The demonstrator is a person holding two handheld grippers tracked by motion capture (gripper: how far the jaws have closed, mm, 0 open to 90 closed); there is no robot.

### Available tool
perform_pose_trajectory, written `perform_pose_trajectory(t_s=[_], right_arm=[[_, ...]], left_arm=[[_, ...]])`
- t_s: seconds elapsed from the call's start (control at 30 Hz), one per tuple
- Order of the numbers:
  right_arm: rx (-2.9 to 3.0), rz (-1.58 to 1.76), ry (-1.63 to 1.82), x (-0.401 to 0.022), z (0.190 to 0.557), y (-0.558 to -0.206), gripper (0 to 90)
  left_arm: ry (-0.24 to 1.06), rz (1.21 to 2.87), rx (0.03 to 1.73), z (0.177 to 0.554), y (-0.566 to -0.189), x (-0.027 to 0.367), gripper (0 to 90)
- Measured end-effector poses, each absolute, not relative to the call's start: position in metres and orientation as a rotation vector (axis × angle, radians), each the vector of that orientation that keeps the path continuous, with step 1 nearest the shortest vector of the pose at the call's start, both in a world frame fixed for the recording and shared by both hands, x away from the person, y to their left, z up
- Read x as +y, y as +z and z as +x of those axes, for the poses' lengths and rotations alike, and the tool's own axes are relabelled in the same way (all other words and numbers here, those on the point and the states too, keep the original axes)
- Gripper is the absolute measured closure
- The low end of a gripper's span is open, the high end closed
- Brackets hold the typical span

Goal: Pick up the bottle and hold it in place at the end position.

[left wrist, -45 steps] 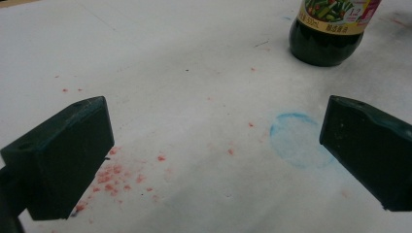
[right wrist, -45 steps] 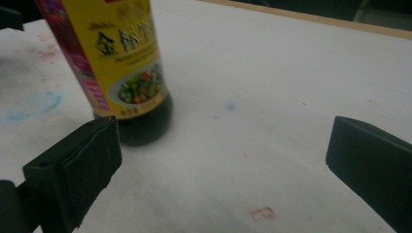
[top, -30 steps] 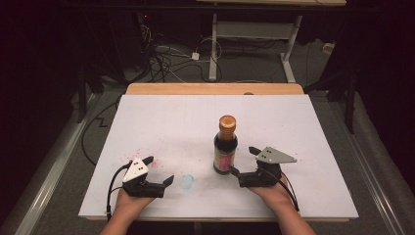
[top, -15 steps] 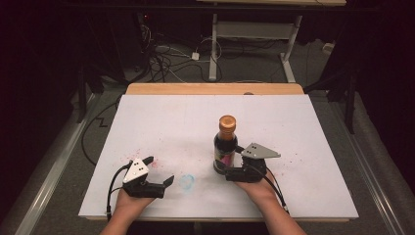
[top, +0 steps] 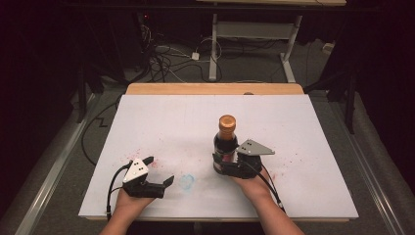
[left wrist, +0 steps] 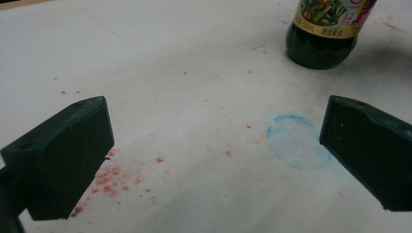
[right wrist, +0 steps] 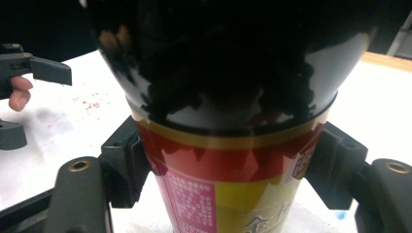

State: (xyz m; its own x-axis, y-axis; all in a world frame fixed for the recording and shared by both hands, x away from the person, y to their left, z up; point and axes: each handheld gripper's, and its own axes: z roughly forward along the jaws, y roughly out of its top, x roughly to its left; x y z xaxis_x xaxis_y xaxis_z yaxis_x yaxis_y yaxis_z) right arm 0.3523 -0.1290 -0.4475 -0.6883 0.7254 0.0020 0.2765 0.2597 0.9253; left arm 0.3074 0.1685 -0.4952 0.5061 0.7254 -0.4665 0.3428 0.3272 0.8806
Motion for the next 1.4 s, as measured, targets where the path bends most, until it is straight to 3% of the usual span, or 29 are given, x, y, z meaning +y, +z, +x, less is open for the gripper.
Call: perform_pose_trajectory(t_s=[0.6,1.4], right_arm=[[2.136,0.878,1.383,-0.127,0.361,-0.441,32.1],[2.114,0.885,1.336,-0.106,0.430,-0.427,31.8]], left_arm=[[0.314,1.251,1.078,0.307,-0.494,0.170,0.0],[0.299,1.247,1.067,0.307,-0.494,0.172,0.0]])
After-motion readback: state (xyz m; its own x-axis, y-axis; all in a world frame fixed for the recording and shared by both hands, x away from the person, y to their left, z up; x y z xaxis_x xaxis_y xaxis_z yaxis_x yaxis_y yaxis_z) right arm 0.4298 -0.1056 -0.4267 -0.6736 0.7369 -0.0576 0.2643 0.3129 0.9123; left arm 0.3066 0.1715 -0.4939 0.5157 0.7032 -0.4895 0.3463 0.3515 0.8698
